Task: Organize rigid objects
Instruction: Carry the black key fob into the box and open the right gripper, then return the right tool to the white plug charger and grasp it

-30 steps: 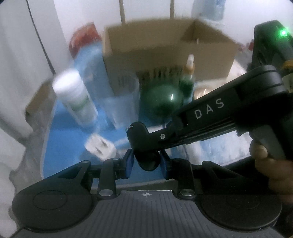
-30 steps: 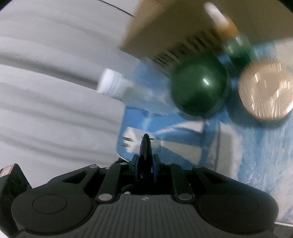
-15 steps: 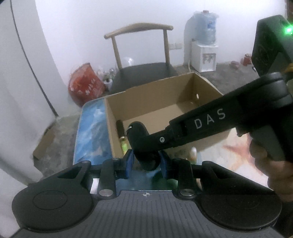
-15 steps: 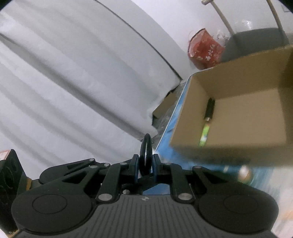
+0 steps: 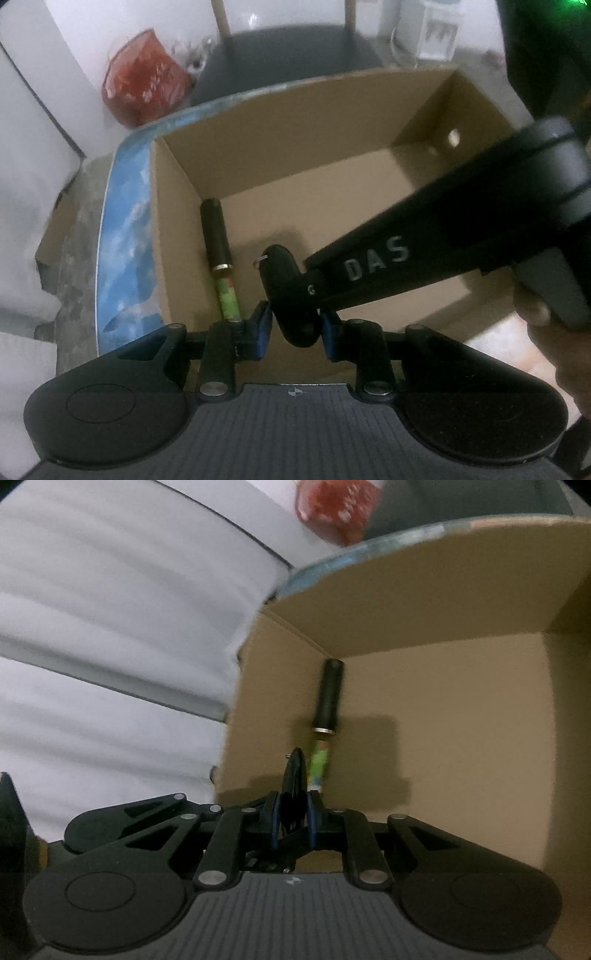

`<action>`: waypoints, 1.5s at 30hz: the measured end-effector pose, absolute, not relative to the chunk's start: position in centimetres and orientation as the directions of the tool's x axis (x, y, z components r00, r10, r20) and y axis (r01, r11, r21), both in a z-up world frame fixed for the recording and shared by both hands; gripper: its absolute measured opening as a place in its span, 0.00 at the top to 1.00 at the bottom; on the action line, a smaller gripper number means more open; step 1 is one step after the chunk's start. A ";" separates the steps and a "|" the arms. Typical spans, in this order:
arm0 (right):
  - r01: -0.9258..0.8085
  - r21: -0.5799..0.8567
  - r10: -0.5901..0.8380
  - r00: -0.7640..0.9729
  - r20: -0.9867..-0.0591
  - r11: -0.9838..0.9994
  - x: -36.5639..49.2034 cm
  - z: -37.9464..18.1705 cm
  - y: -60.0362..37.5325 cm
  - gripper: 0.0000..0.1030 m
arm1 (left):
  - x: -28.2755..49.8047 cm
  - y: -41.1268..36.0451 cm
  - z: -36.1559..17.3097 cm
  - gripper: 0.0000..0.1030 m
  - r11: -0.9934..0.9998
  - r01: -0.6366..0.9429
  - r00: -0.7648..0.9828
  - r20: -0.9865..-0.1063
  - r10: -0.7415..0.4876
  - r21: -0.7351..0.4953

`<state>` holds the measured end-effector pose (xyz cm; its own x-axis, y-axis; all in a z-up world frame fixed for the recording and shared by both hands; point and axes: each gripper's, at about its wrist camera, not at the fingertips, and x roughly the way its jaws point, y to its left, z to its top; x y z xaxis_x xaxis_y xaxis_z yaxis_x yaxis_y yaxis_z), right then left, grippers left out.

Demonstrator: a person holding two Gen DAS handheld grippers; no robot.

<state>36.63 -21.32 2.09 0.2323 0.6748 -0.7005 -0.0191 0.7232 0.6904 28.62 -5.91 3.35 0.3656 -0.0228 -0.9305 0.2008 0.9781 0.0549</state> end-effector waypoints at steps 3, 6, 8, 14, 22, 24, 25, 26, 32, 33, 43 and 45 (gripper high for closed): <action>0.000 0.687 0.675 0.185 -0.714 0.727 38.0 0.4 -20.8 0.84 | 29.6 -5.9 2.6 0.73 0.980 0.190 0.337 -0.942 -0.004 0.064; 0.011 0.687 0.678 0.147 -0.720 0.727 38.3 -0.8 -20.4 0.84 | 29.9 -5.5 2.4 0.72 0.983 0.171 0.325 -0.946 0.008 0.067; 0.010 0.678 0.672 0.124 -0.730 0.735 38.9 -1.4 -19.9 0.84 | 29.8 -5.3 2.7 0.72 0.985 0.160 0.329 -0.944 0.011 0.067; 0.006 0.662 0.658 0.103 -0.746 0.749 39.4 -2.4 -19.0 0.83 | 28.8 -5.0 3.7 0.69 0.987 0.147 0.352 -0.936 0.010 0.065; -0.002 0.662 0.649 0.196 -0.735 0.750 38.1 -0.2 -20.3 0.83 | 26.1 -3.8 7.2 0.65 0.993 0.115 0.439 -0.897 -0.047 0.004; -0.018 0.673 0.658 0.234 -0.716 0.740 36.8 1.3 -21.1 0.83 | 24.4 -3.6 8.5 0.64 0.993 0.116 0.478 -0.876 -0.064 -0.009; -0.032 0.680 0.664 0.255 -0.703 0.732 36.0 2.1 -21.6 0.83 | 23.5 -3.4 9.1 0.63 0.993 0.118 0.497 -0.864 -0.074 -0.017; -0.045 0.685 0.666 0.282 -0.690 0.728 35.0 2.9 -22.0 0.83 | 22.3 -3.3 9.8 0.63 0.992 0.121 0.520 -0.850 -0.088 -0.028; -0.162 0.697 0.687 0.424 -0.590 0.699 28.1 7.6 -24.5 0.83 | 15.7 -1.6 12.1 0.58 0.988 0.116 0.616 -0.773 -0.149 -0.098; -0.177 0.697 0.689 0.438 -0.577 0.695 26.6 8.1 -24.9 0.83 | 14.6 -1.4 12.1 0.58 0.988 0.116 0.628 -0.763 -0.152 -0.101; -0.189 0.771 0.758 0.427 -0.493 0.608 15.7 4.6 -23.3 0.81 | 8.2 0.4 7.4 0.52 0.991 0.062 0.601 -0.789 -0.129 -0.115; -0.189 0.770 0.764 0.400 -0.507 0.610 14.7 3.4 -21.6 0.76 | 7.5 0.5 5.9 0.47 0.995 0.054 0.589 -0.802 -0.103 -0.088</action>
<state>14.75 -21.57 3.42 0.4001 0.7636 -0.5068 -0.1893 0.6099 0.7695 7.55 0.47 5.88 0.5888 -0.1032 -0.8017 0.0543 0.9946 -0.0882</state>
